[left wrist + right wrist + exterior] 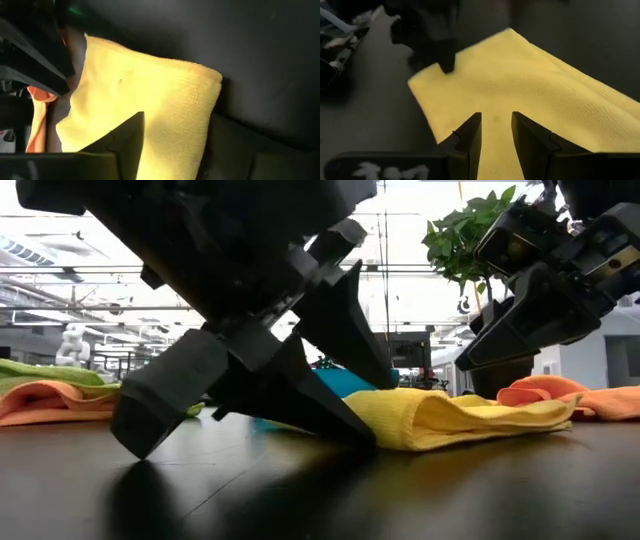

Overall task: Fold microfiber towels
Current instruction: Stack the yellow microfiber cloth on top of the blue microfiber cloth in the blue bin

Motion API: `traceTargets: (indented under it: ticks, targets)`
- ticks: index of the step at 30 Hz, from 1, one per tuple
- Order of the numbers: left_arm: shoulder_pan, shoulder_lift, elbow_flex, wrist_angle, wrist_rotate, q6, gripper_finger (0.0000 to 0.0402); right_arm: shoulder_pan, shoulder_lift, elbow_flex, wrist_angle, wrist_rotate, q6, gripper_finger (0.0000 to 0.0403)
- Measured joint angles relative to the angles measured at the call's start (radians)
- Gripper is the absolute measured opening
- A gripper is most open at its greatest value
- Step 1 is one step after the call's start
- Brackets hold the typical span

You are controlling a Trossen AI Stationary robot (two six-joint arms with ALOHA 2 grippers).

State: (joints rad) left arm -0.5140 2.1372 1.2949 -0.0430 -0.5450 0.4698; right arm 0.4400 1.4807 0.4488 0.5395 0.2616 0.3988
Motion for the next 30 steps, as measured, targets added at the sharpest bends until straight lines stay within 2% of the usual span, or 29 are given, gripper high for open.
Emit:
traceTargets:
  ticks: [5, 13, 19, 24, 30]
  targets:
    - [0.017, 0.000, 0.000, -0.024, 0.062, -0.020, 0.0148, 0.015, 0.000, 0.000, 0.074, -0.028, -0.025, 0.0098]
    - [0.019, 0.000, -0.002, -0.015, 0.096, -0.029, 0.0013, 0.027, 0.047, 0.000, 0.175, -0.057, -0.102, 0.0098]
    - [0.029, -0.022, -0.005, -0.023, 0.152, -0.072, 0.0008, 0.029, 0.100, 0.000, 0.262, -0.108, -0.156, 0.0098]
    - [0.050, -0.060, -0.006, -0.029, 0.187, -0.145, 0.0007, 0.054, 0.154, 0.000, 0.356, -0.110, -0.256, 0.0098]
    - [0.092, -0.100, -0.006, -0.031, 0.273, -0.235, 0.0006, 0.082, 0.219, 0.001, 0.446, -0.111, -0.292, 0.0103]
